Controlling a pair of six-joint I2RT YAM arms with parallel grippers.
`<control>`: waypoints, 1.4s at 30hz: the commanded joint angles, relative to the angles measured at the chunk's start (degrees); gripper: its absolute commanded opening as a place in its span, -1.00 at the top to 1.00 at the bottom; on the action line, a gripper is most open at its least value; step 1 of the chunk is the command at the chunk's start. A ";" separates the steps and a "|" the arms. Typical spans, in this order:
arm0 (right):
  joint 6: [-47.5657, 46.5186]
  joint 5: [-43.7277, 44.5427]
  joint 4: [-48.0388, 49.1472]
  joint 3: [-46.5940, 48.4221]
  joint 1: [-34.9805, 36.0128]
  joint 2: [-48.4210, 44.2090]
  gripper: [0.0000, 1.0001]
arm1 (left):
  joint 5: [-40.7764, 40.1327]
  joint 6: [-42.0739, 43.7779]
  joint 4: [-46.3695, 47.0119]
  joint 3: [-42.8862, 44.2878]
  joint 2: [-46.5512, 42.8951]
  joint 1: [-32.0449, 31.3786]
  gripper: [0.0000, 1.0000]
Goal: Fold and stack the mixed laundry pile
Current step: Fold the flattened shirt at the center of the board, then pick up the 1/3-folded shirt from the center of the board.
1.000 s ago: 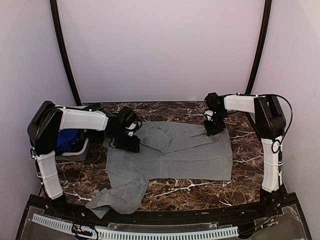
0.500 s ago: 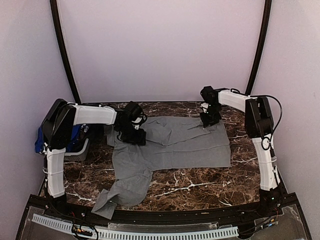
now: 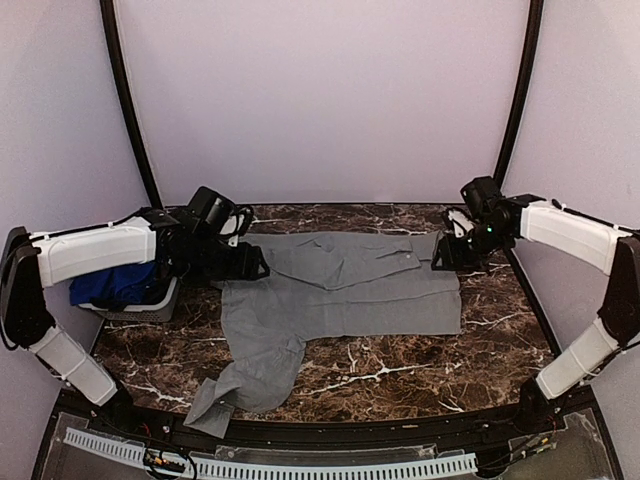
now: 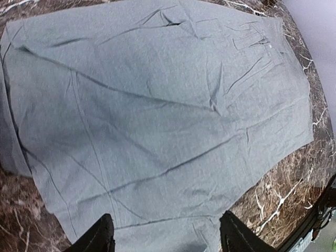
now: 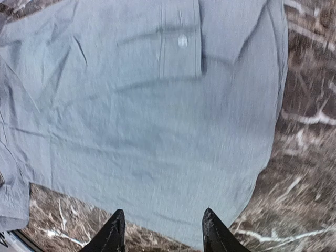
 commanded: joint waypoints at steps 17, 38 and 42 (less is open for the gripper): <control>26.34 -1.80 2.37 -26.05 -2.04 -11.90 0.33 | -2.31 -24.45 3.46 -22.64 -16.84 -2.66 -0.27; 24.37 -5.19 7.29 -29.55 -5.38 -3.58 0.48 | -4.33 -25.95 2.51 -22.99 -17.43 -1.86 -0.31; 23.96 -6.43 8.39 -29.11 -5.40 -1.95 0.82 | -2.04 -26.47 2.63 -25.15 -17.85 -1.86 -0.29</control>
